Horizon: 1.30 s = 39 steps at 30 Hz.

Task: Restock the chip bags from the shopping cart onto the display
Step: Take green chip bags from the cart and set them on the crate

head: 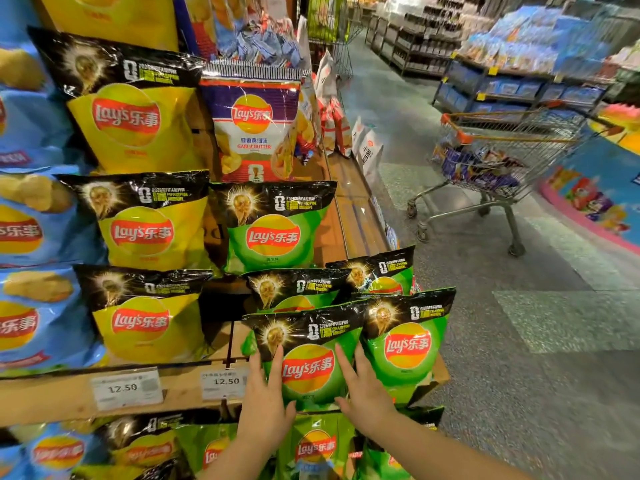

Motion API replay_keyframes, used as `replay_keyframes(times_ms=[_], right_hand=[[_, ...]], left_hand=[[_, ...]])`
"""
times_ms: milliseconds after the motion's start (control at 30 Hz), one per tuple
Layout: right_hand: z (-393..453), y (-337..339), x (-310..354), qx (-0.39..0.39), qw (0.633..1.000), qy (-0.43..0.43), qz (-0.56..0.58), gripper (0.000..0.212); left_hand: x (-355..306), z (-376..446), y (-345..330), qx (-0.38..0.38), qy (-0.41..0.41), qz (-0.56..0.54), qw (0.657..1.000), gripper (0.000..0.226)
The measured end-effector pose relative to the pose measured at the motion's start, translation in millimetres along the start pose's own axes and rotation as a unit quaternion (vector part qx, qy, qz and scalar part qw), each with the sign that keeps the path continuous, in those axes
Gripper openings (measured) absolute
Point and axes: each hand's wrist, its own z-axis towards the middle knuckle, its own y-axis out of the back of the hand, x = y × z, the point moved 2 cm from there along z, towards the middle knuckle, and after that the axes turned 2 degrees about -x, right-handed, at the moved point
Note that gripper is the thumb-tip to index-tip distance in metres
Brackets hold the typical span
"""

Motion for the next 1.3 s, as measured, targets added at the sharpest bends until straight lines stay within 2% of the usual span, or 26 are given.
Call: replay_keyframes(times_ms=[267, 500, 700, 900, 1033, 1100, 1200, 1233, 1300], right_hand=[[6, -3, 10, 0.002, 1.0, 0.025, -0.008, 0.094], [7, -9, 11, -0.019, 0.999, 0.032, -0.004, 0.092], [14, -14, 20, -0.006, 0.998, 0.038, 0.043, 0.089], [25, -19, 25, -0.009, 0.999, 0.022, 0.026, 0.092], [26, -22, 18, -0.006, 1.0, 0.0, -0.002, 0.095], [24, -21, 18, -0.014, 1.0, 0.002, -0.009, 0.094], [19, -16, 22, -0.029, 0.999, 0.008, -0.016, 0.106], [16, -16, 23, -0.028, 0.999, 0.014, -0.016, 0.111], [11, -12, 25, -0.113, 0.992, 0.041, -0.036, 0.128]], left_hand=[[-3, -3, 10, -0.013, 0.013, -0.071, 0.997, 0.1], [7, -5, 12, -0.046, 0.0, -0.084, 0.995, 0.098], [16, -3, 17, -0.051, -0.003, -0.088, 0.995, 0.092], [25, 8, 20, -0.004, 0.001, -0.065, 0.998, 0.102], [22, 3, 17, -0.026, -0.002, -0.006, 1.0, 0.108], [20, -2, 16, -0.076, -0.039, 0.047, 0.995, 0.127], [20, -7, 10, -0.114, -0.085, 0.108, 0.984, 0.144], [18, -9, 10, -0.103, -0.108, 0.124, 0.981, 0.15], [13, -10, 12, -0.073, -0.149, 0.151, 0.974, 0.157]])
